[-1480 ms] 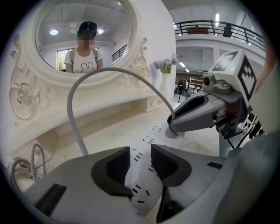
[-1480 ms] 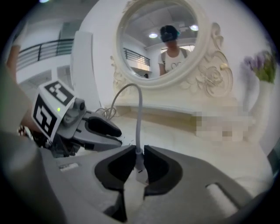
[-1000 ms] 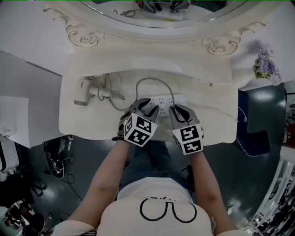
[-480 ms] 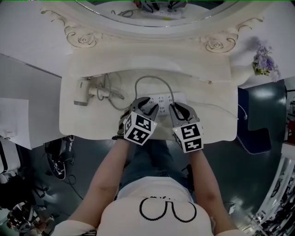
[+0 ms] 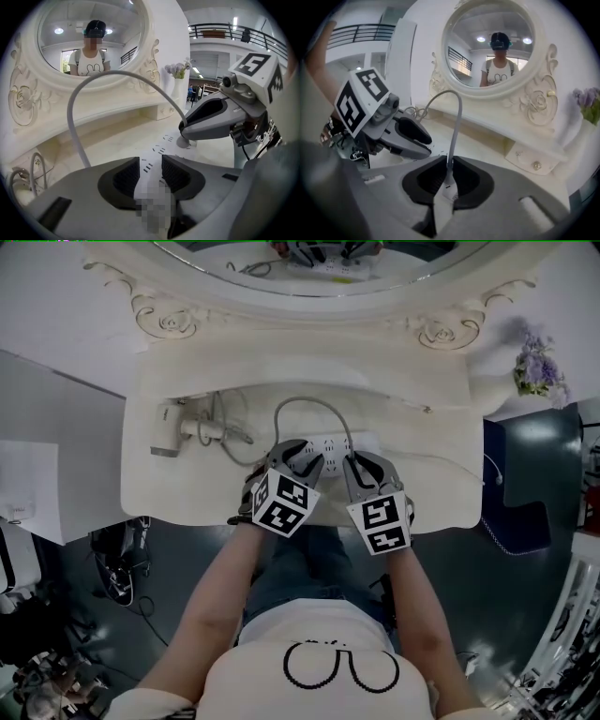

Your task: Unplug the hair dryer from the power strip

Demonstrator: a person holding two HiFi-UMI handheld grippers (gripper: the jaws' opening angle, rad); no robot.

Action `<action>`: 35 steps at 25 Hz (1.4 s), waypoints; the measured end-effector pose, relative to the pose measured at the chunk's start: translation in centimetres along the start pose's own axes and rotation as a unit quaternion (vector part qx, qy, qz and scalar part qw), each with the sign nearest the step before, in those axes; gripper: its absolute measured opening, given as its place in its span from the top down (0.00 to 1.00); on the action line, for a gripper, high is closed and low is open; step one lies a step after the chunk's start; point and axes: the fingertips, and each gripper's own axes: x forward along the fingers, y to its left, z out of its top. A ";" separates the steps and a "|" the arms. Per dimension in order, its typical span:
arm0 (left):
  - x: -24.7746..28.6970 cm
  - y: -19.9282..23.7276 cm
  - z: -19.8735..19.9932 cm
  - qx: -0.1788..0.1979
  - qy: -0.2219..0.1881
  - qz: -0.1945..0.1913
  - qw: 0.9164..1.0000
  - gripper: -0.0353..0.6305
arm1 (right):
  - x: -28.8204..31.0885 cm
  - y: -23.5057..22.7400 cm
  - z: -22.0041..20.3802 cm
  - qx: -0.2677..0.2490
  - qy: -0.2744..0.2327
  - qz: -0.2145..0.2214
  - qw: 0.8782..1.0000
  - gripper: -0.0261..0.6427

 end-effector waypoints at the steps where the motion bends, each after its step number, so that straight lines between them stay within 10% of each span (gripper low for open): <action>1: 0.0 0.1 0.0 -0.002 -0.002 0.005 1.000 0.72 | 0.2 -0.4 0.0 0.027 -0.003 0.002 1.000 0.90; 6: 0.1 0.2 0.1 -0.010 -0.003 0.009 1.000 0.72 | -0.2 -1.6 -0.2 0.142 -0.036 0.028 0.989 0.90; 14: 0.0 -0.1 0.1 0.006 -0.004 -0.003 1.000 0.72 | -0.6 0.3 0.0 -0.018 0.009 0.000 1.000 0.90; 20: 0.1 -0.1 0.1 0.001 -0.002 -0.001 1.000 0.72 | -0.5 -1.7 0.0 0.144 -0.035 0.026 0.989 0.90; 27: 0.1 -0.3 0.1 0.004 0.001 -0.011 1.000 0.72 | -1.6 0.9 1.2 0.004 -0.032 0.026 0.999 0.90; 35: 0.1 -0.3 0.1 0.007 0.000 -0.010 1.000 0.72 | -1.8 0.2 3.8 0.017 -0.059 0.022 0.998 0.90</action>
